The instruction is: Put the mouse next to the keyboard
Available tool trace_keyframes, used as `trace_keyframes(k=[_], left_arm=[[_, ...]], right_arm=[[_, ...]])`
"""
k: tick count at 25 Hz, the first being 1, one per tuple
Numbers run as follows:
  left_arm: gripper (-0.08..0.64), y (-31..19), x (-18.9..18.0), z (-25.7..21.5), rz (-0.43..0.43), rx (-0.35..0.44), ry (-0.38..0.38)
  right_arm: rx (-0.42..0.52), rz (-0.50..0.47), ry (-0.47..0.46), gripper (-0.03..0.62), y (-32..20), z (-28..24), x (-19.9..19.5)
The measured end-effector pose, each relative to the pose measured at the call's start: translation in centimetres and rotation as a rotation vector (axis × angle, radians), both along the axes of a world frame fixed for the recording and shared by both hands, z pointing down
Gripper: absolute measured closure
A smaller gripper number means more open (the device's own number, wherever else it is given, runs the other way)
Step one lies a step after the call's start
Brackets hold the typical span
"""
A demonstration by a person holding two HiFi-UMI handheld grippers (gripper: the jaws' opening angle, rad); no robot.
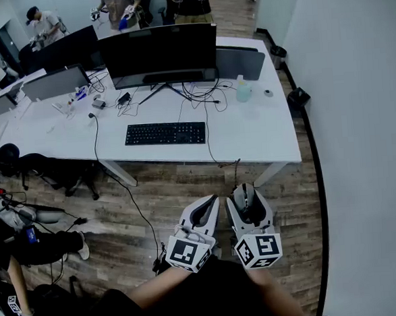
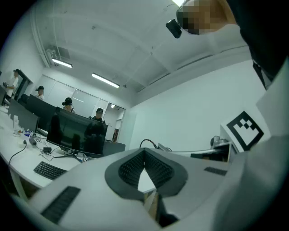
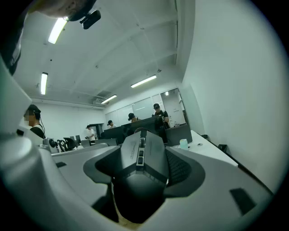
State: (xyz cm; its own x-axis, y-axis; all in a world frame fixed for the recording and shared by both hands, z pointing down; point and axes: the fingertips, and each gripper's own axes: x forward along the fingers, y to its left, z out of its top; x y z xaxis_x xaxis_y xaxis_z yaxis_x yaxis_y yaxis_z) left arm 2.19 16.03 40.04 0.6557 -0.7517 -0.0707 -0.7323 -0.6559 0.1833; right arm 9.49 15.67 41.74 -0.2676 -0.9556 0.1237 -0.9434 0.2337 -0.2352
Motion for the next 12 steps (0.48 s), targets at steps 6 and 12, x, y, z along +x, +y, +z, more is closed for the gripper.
trace_keyframes(k=[6,12], left_arm=[[0.552,0.4,0.3,0.1,0.0,-0.005,-0.003],[0.552,1.4,0.5,0.5,-0.006,-0.006,-0.015]], right_arm=[[0.007,0.009,0.003,0.273,0.6,-0.2,0.4],[0.016,0.008,-0.012,0.273,1.4,-0.2,0.8]])
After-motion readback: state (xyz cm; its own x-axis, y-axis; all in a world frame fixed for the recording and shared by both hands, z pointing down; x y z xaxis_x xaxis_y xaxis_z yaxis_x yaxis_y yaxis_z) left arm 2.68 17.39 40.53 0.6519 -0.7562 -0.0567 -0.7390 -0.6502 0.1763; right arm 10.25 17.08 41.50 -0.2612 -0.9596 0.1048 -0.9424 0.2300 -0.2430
